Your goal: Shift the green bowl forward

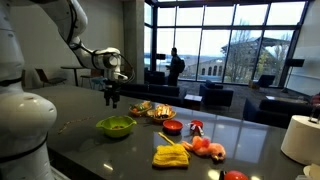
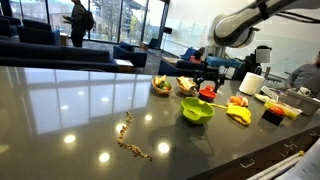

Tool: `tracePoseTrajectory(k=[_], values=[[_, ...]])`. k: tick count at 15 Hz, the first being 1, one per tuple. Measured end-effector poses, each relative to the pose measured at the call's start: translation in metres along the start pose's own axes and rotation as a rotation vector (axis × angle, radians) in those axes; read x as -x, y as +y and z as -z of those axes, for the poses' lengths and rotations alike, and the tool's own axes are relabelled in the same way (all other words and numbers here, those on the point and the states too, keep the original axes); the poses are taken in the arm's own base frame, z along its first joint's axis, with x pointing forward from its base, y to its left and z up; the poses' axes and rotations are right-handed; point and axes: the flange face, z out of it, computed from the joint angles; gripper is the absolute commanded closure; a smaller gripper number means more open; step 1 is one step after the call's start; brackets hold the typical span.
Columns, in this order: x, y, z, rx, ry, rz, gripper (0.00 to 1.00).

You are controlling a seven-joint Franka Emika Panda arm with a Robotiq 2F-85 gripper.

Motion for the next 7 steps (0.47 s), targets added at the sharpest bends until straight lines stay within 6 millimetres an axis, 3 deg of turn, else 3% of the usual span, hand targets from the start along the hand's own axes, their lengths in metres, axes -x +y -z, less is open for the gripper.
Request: tracePoseTrajectory(k=[7], values=[[-0.008, -0.009, 0.031, 0.053, -0.029, 0.31, 0.0]])
